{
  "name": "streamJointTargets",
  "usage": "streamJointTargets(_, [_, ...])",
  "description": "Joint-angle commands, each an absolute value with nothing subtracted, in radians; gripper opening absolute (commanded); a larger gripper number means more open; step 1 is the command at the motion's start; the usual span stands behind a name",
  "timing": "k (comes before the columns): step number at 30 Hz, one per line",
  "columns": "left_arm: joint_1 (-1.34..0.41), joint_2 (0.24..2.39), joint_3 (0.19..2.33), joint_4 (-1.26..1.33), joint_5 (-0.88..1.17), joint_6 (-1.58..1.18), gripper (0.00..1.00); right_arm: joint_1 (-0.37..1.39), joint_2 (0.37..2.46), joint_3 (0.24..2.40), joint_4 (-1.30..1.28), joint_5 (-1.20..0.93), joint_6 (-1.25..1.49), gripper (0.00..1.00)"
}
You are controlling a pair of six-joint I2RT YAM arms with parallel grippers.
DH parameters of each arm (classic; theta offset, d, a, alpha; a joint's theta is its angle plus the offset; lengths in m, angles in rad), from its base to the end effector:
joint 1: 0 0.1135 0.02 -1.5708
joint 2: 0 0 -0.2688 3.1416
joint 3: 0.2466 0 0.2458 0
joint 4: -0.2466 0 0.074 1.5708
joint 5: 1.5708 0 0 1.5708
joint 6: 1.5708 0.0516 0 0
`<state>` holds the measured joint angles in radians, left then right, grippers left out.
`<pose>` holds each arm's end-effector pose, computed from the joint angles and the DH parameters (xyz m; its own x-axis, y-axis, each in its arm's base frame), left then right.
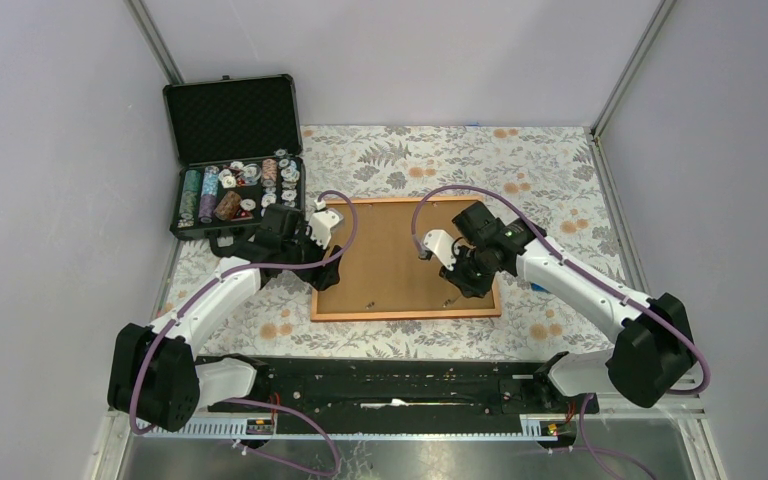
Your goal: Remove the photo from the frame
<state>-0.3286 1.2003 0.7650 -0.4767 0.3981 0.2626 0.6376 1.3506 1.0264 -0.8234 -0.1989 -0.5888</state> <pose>0.2193 -0.0959 0.2218 -0.5872 0.4530 -0.6708 0.6985 0.7024 -0.1371 0.2008 0.1615 0.2432 -0.2490 -0.8620 -0.4416 -0.9464 0.3135 -0.0783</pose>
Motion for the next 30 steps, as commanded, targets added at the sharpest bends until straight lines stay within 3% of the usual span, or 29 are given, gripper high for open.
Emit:
streamJointTargets(1, [-0.333,1.190,0.775,-0.444,0.396,0.261,0.74,0.640,1.371,1.035,-0.770,-0.196,-0.579,0.00])
streamJointTargets(20, [-0.333,1.198,0.775,-0.442,0.399,0.254,0.74,0.640,1.383,1.071,-0.709,-0.212,-0.550,0.00])
streamJointTargets(30, [-0.331,1.187,0.764,-0.441,0.392,0.254,0.75,0.640,1.394,1.081,-0.711,-0.319,-0.523,0.00])
